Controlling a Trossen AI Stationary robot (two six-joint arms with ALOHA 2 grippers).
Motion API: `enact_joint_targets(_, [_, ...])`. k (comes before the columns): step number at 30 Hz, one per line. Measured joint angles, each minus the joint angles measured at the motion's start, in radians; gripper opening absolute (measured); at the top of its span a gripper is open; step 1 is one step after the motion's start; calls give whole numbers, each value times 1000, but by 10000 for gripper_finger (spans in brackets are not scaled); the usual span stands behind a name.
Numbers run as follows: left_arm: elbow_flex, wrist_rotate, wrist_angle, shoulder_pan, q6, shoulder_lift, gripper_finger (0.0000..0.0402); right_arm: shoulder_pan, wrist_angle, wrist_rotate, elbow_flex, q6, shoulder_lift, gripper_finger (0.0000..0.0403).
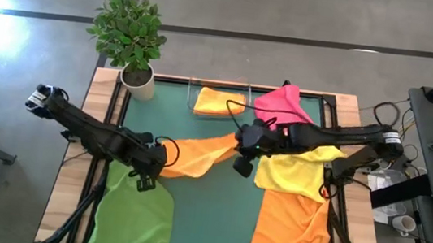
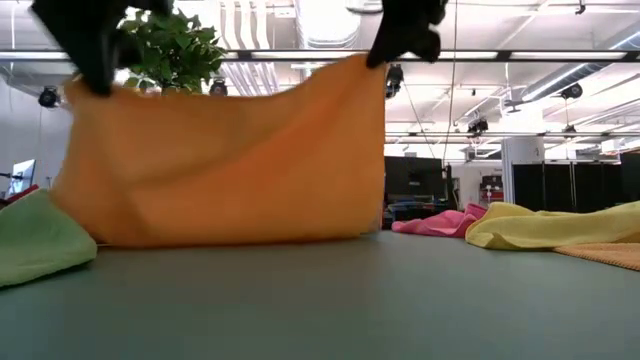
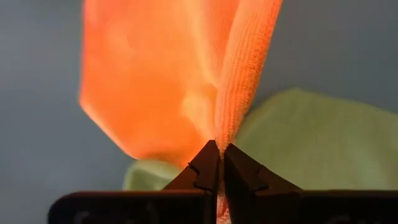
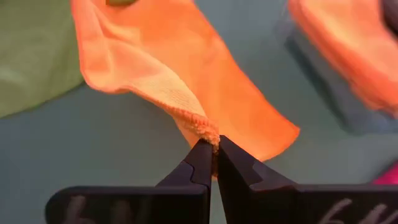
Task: Fold microfiber towels
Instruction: Fold the top left orange microfiber towel
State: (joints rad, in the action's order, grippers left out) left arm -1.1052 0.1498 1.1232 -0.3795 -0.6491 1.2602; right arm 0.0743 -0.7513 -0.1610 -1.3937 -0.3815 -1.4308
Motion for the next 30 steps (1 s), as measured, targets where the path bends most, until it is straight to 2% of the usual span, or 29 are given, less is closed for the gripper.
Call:
enact_joint_targets(8, [-223, 129, 77, 33, 130, -1, 0, 43, -173, -136, -84, -8, 67, 8])
enact_joint_targets(13, [-360, 148, 92, 33, 188, -2, 0, 89, -202, -192, -121, -19, 118, 8])
enact_joint_targets(16, [-417, 125, 92, 33, 185, -4, 0, 117, -205, -228, -131, -32, 147, 8])
enact_joint_targets(19, [-451, 58, 93, 34, 184, -9, 0, 139, -209, -241, -139, -53, 174, 8])
enact_joint_targets(23, [-457, -37, 100, 33, 184, -9, 0, 169, -216, -305, -139, -72, 204, 8])
enact_joint_targets(25, [-442, -33, 116, 34, 187, -9, 0, 179, -211, -320, -139, -70, 214, 8])
enact_joint_targets(26, [-432, 2, 145, 35, 195, -9, 0, 182, -204, -328, -139, -65, 216, 8])
enact_joint_targets(29, [-409, 206, 295, 46, 179, 14, 0, 184, -207, -386, -139, -55, 216, 8])
enact_joint_targets(30, [-408, 234, 323, 51, 164, 23, 0, 183, -210, -381, -139, -53, 216, 8])
